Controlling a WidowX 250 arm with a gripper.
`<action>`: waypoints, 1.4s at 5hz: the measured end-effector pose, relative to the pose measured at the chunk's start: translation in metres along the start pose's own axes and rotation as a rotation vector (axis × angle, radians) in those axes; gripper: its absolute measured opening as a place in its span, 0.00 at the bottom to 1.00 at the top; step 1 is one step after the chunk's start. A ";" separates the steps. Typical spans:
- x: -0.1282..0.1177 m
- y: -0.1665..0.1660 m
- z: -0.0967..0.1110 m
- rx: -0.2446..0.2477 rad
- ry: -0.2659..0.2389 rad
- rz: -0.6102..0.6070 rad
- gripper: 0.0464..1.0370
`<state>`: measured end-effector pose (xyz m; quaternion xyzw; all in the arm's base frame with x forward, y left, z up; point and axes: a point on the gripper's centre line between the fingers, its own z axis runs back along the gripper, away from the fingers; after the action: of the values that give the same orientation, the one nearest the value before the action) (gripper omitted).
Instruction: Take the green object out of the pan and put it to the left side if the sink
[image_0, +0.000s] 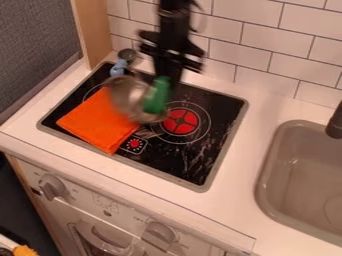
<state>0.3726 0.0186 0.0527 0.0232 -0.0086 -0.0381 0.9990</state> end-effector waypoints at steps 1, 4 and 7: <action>0.014 -0.016 0.002 0.028 -0.007 0.007 0.21; 0.016 -0.015 0.010 0.104 -0.004 0.098 0.21; 0.017 -0.041 0.034 0.172 -0.037 0.091 0.21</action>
<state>0.3860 -0.0248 0.0847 0.1077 -0.0314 0.0076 0.9937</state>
